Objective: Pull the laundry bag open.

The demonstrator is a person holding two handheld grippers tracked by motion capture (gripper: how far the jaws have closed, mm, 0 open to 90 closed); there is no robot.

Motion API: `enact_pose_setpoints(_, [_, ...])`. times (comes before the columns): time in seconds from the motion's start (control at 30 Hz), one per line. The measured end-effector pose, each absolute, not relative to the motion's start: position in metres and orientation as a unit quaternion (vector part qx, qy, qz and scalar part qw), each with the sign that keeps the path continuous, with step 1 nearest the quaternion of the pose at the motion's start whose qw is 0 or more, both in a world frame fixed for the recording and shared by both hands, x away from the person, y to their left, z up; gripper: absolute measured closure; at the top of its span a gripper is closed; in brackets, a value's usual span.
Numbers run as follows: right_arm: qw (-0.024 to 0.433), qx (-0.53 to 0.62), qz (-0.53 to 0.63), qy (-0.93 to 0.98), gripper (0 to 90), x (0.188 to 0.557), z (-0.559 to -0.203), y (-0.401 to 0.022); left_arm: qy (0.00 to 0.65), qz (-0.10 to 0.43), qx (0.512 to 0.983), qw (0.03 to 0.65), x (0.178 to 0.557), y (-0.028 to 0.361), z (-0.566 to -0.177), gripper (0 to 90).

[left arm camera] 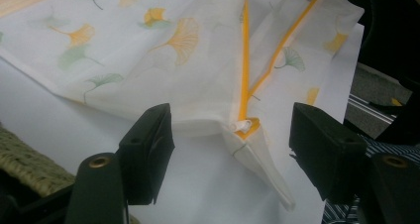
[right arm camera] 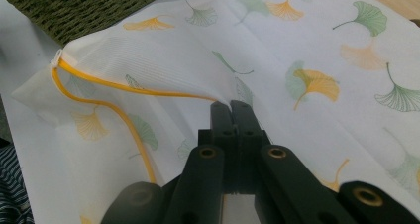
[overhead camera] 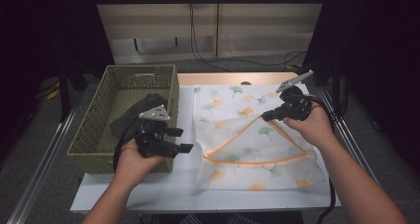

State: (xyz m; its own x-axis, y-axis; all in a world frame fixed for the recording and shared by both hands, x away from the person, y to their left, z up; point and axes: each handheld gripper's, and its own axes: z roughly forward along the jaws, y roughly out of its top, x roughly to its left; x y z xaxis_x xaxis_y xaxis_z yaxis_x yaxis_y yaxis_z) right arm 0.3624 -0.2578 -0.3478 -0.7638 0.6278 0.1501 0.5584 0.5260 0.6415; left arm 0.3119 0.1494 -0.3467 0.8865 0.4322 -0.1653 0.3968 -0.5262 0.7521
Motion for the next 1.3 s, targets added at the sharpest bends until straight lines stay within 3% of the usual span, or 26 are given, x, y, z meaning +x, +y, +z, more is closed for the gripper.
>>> enact_pose_setpoints(0.27, [0.048,0.339,0.347,0.873,90.0,0.361,-0.35,-0.256,0.258,0.024,0.867,0.425,0.326,0.156,-0.341,27.3])
enact_pose_setpoints(0.53, [0.04,0.341,0.347,0.872,90.0,0.361,-0.356,-0.256,0.282,0.048,0.86,0.422,0.337,0.165,-0.333,7.6])
enact_pose_setpoints(0.77, [0.041,0.337,0.347,0.874,90.0,0.36,-0.356,-0.257,0.299,0.059,0.865,0.399,0.349,0.172,-0.331,0.0])
enact_pose_setpoints(1.3, [0.035,0.337,0.34,0.877,90.0,0.36,-0.363,-0.256,0.326,0.08,0.863,0.378,0.361,0.195,-0.326,0.0])
